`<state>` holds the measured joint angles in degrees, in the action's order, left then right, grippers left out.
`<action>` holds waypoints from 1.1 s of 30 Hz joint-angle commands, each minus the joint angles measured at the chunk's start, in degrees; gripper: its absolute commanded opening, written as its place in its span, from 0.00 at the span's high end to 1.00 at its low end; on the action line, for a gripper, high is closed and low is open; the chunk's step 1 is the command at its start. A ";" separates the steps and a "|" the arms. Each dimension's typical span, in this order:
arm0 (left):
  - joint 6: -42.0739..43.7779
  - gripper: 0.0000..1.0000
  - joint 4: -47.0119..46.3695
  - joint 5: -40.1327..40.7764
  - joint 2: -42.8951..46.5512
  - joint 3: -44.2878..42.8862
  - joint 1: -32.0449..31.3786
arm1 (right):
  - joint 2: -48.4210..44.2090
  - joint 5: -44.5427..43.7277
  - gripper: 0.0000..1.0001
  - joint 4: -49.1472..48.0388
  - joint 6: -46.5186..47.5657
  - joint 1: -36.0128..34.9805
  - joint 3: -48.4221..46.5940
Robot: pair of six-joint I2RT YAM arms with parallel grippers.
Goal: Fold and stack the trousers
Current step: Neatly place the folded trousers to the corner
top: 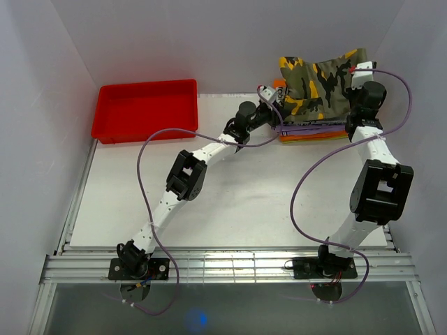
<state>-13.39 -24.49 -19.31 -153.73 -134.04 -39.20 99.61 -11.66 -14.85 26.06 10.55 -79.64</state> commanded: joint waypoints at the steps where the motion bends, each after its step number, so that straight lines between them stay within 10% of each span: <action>1: 3.98 1.00 -10.57 2.79 -1.30 -5.09 1.14 | -0.83 -9.51 0.92 -20.55 6.27 0.79 3.25; 17: 0.65 0.98 -14.36 3.22 3.60 11.94 2.02 | 11.04 -12.16 0.92 -15.13 5.32 3.96 -4.91; 23: 0.12 0.51 -13.22 6.66 6.69 14.87 2.98 | 11.83 -12.16 0.61 -11.34 3.21 3.78 -6.15; 33: -2.61 0.31 -3.29 6.31 4.22 3.43 6.07 | 11.48 -12.51 0.04 -7.04 3.29 3.87 -7.02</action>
<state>-15.44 -31.27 -13.93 -152.38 -129.21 -34.11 112.31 -22.28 -22.41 29.30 14.52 -83.66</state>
